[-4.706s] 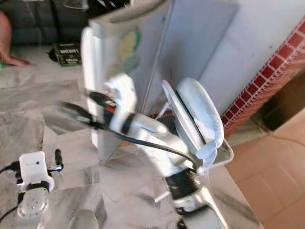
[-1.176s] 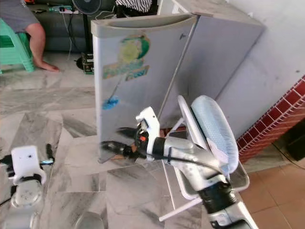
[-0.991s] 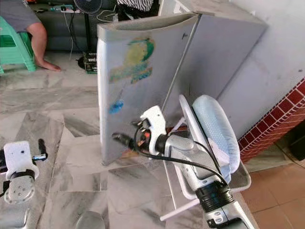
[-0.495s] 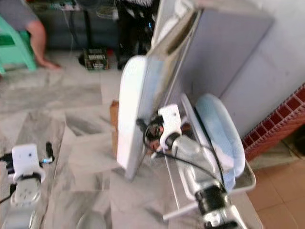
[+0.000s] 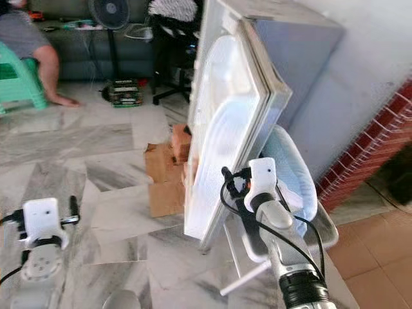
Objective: Restocking fridge
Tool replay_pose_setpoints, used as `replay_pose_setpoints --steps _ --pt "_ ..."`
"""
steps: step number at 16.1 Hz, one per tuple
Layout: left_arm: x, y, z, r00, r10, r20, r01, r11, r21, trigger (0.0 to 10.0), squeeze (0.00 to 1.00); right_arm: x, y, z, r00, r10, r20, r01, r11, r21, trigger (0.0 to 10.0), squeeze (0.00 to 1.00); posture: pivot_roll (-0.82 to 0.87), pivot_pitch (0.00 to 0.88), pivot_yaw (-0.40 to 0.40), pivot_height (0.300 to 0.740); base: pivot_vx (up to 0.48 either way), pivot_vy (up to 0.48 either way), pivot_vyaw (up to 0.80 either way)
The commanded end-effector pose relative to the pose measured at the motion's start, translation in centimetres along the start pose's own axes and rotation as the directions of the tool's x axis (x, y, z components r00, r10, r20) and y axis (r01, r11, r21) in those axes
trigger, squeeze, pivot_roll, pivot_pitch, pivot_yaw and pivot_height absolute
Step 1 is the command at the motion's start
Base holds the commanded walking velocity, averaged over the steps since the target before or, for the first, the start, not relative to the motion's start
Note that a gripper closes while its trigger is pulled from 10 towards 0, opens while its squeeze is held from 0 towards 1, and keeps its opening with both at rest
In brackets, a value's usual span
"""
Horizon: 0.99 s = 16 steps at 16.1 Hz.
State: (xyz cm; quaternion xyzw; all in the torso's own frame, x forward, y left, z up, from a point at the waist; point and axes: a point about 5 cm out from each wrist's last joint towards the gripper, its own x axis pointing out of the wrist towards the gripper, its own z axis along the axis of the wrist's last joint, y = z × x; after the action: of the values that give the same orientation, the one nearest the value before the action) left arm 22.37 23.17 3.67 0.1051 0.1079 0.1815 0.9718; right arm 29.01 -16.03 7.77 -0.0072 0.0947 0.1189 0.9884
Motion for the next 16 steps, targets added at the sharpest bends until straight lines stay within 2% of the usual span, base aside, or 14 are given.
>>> replay_pose_setpoints --steps 1,2,3,4,7,11,14,16 --pt "0.2 -0.6 0.6 1.0 -0.022 0.021 0.022 1.0 0.006 10.0 0.0 -0.1 0.0 0.4 1.0 0.006 0.024 -0.005 1.0 -0.018 10.0 0.0 0.17 0.0 -0.11 0.74 0.0 0.0 0.0" --pt "0.6 -2.1 1.3 0.994 -0.102 0.044 0.102 0.995 0.022 10.0 0.0 -0.4 -0.3 1.1 0.997 -0.021 0.067 0.021 1.0 -0.003 10.0 0.0 0.12 0.0 -0.073 0.74 0.0 0.0 0.0" --pt "0.8 -2.6 1.5 0.991 -0.126 0.053 0.125 0.992 0.031 10.0 0.0 -0.5 -0.4 1.2 0.997 -0.036 0.075 0.036 0.999 -0.001 10.0 0.0 0.11 0.0 -0.057 0.74 0.0 0.0 0.0" --pt "1.2 -3.7 1.8 0.981 -0.183 0.06 0.181 0.983 0.042 10.0 0.0 -1.1 -0.9 1.3 0.993 -0.077 0.094 0.076 0.997 0.014 10.0 0.0 0.07 0.0 -0.02 0.74 0.0 0.0 0.0" --pt "2.1 -5.2 2.6 0.964 -0.258 0.065 0.255 0.965 0.055 10.0 0.0 -2.2 -1.8 1.4 0.981 -0.158 0.117 0.157 0.987 0.018 10.0 0.0 0.02 0.0 0.038 0.74 0.0 0.0 0.0" --pt "2.3 -5.8 2.9 0.955 -0.287 0.077 0.284 0.957 0.053 10.0 0.0 -2.8 -2.1 1.5 0.976 -0.179 0.124 0.179 0.984 0.018 10.0 0.0 0.01 0.0 0.032 0.74 0.0 0.0 0.0" --pt "2.0 -5.5 2.7 0.953 -0.287 0.093 0.286 0.958 0.027 10.0 0.0 -2.0 -1.6 2.2 0.976 -0.16 0.15 0.16 0.987 0.015 10.0 0.0 0.03 0.0 0.003 0.74 0.0 0.0 0.0" --pt "1.8 -5.1 2.3 0.961 -0.265 0.074 0.266 0.964 -0.002 10.0 0.0 -1.3 -1.2 3.0 0.972 -0.152 0.177 0.152 0.988 0.015 10.0 0.0 0.05 0.0 -0.014 0.74 0.469 0.0 0.0"
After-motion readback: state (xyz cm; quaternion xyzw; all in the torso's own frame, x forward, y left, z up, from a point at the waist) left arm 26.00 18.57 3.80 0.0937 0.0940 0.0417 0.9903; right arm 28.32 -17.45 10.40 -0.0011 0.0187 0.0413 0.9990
